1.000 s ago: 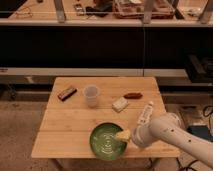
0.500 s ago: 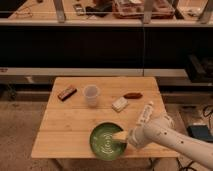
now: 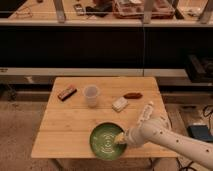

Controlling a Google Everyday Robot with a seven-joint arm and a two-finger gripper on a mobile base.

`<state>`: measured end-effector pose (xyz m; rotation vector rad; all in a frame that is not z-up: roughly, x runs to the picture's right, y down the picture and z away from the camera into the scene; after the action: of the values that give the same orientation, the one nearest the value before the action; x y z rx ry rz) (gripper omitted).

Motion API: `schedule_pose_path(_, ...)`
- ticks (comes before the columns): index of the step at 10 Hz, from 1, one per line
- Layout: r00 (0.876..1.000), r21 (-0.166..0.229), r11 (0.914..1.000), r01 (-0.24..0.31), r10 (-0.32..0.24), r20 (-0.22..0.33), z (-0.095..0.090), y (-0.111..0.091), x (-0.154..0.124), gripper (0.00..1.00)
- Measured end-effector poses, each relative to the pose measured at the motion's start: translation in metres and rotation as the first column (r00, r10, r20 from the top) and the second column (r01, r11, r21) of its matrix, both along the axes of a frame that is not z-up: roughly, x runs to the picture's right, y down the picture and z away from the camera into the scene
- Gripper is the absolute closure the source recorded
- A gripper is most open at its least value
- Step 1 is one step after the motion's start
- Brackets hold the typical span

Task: Drag the ceramic bowl in a circle

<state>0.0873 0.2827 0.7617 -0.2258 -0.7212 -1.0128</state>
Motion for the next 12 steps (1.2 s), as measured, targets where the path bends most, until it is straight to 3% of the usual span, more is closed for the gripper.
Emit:
schedule_pose_path(2, 1.000, 0.018, 0.9998, -0.004, 0.004, 0.001, -0.001, -0.007, 0.000, 0.90)
schedule_pose_path(4, 1.000, 0.050, 0.9988, 0.002, -0.001, -0.018, -0.003, -0.020, 0.004, 1.00)
schedule_pose_path(7, 0.997, 0.142, 0.9877, 0.064, -0.058, -0.043, -0.015, -0.055, 0.000, 1.00)
schedule_pose_path(9, 0.989, 0.188, 0.9714, 0.146, -0.145, -0.017, -0.019, -0.074, -0.028, 1.00)
schedule_pose_path(12, 0.974, 0.175, 0.9635, 0.202, -0.217, 0.068, -0.011, -0.084, -0.071, 1.00)
